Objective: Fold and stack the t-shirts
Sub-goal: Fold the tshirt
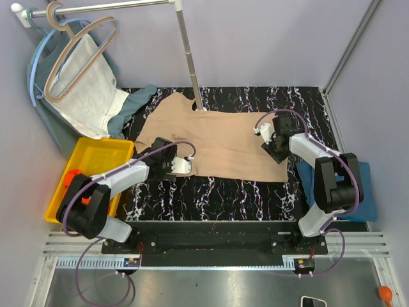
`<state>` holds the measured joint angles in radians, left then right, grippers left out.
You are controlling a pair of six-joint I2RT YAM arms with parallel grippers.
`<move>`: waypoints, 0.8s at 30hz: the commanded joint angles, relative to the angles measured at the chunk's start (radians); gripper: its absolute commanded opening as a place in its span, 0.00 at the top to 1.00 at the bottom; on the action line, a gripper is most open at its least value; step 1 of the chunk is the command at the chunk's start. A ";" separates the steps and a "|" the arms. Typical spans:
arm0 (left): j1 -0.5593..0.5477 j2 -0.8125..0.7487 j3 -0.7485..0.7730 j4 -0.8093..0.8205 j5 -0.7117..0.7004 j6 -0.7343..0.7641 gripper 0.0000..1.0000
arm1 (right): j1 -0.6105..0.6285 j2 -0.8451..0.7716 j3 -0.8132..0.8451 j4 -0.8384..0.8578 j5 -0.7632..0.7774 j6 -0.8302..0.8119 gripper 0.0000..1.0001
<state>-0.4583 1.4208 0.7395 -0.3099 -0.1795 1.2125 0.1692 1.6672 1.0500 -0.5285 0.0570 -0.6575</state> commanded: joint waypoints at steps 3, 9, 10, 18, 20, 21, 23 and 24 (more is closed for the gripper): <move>0.007 0.058 -0.003 0.063 0.026 -0.013 0.01 | 0.001 0.028 0.033 0.005 -0.034 -0.014 0.56; 0.010 0.049 -0.052 0.060 0.014 0.005 0.01 | 0.001 0.051 0.021 0.010 -0.033 -0.044 0.56; 0.009 0.044 -0.055 0.057 0.012 0.008 0.01 | 0.000 0.051 0.016 0.012 -0.031 -0.047 0.56; 0.009 -0.005 -0.069 0.006 0.005 0.030 0.01 | 0.001 0.031 -0.070 0.048 0.072 -0.131 0.57; 0.009 -0.017 -0.078 0.006 -0.008 0.038 0.01 | -0.002 0.025 -0.096 0.065 0.104 -0.157 0.57; 0.009 -0.022 -0.089 0.002 -0.012 0.045 0.01 | 0.000 0.023 -0.103 0.071 0.116 -0.168 0.57; 0.004 -0.036 -0.103 -0.011 -0.020 0.053 0.01 | 0.000 0.017 -0.119 0.085 0.144 -0.189 0.58; 0.004 -0.042 -0.120 -0.011 -0.024 0.058 0.01 | -0.005 0.014 -0.122 0.088 0.148 -0.195 0.58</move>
<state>-0.4568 1.4216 0.6632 -0.2737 -0.1848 1.2407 0.1722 1.6928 0.9691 -0.4538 0.1131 -0.7864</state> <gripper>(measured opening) 0.988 0.426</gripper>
